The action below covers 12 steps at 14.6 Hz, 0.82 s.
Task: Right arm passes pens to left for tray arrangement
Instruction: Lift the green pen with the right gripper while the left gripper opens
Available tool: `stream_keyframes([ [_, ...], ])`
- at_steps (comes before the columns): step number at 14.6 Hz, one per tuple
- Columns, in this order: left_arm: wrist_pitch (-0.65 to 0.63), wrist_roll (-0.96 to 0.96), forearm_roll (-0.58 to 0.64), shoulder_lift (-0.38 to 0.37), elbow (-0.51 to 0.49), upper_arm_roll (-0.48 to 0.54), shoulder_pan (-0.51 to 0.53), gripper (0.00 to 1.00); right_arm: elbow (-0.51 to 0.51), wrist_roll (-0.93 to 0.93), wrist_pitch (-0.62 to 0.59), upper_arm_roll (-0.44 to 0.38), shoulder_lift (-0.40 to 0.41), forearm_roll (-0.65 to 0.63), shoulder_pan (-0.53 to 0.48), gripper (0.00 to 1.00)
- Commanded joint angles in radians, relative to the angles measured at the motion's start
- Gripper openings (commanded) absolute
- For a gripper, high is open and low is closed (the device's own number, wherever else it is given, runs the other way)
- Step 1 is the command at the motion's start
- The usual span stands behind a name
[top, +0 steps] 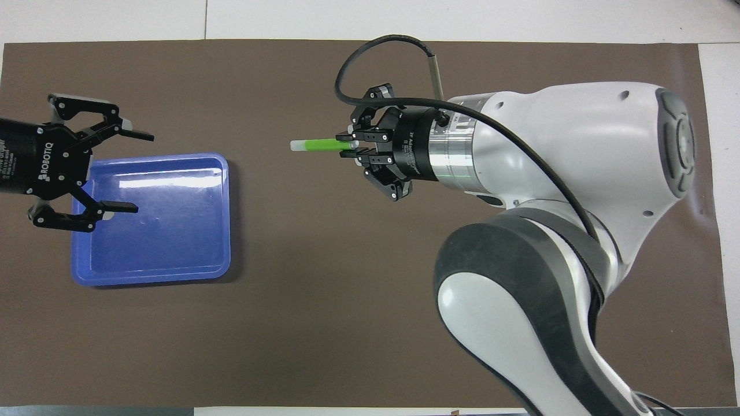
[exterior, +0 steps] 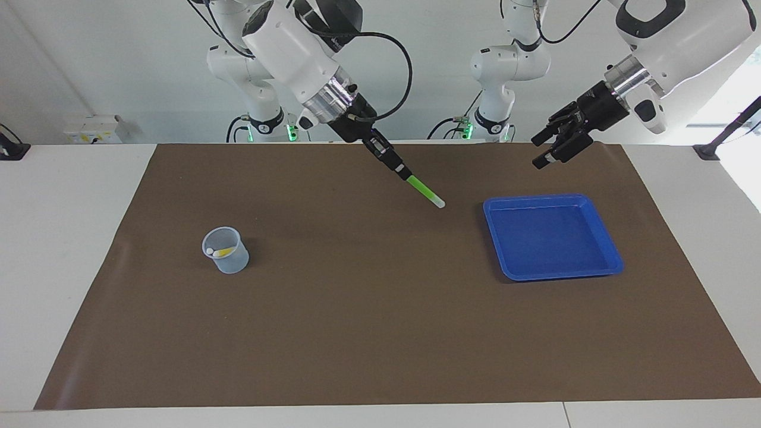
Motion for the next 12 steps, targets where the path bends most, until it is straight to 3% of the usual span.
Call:
stream_keyframes([
  [1,0.105,-0.061,-0.115,-0.083,-0.129,-0.002,0.005,1.0,0.058,0.079,0.039,0.061,0.049,0.017,-0.005,0.0],
  [7,0.274,-0.267,-0.133,-0.087,-0.157,-0.01,-0.096,1.0,0.058,0.147,0.03,0.155,0.051,0.017,-0.003,0.0],
  [12,0.285,-0.373,-0.041,-0.104,-0.191,-0.027,-0.162,1.0,0.058,0.162,0.047,0.18,0.051,0.016,0.012,0.0],
])
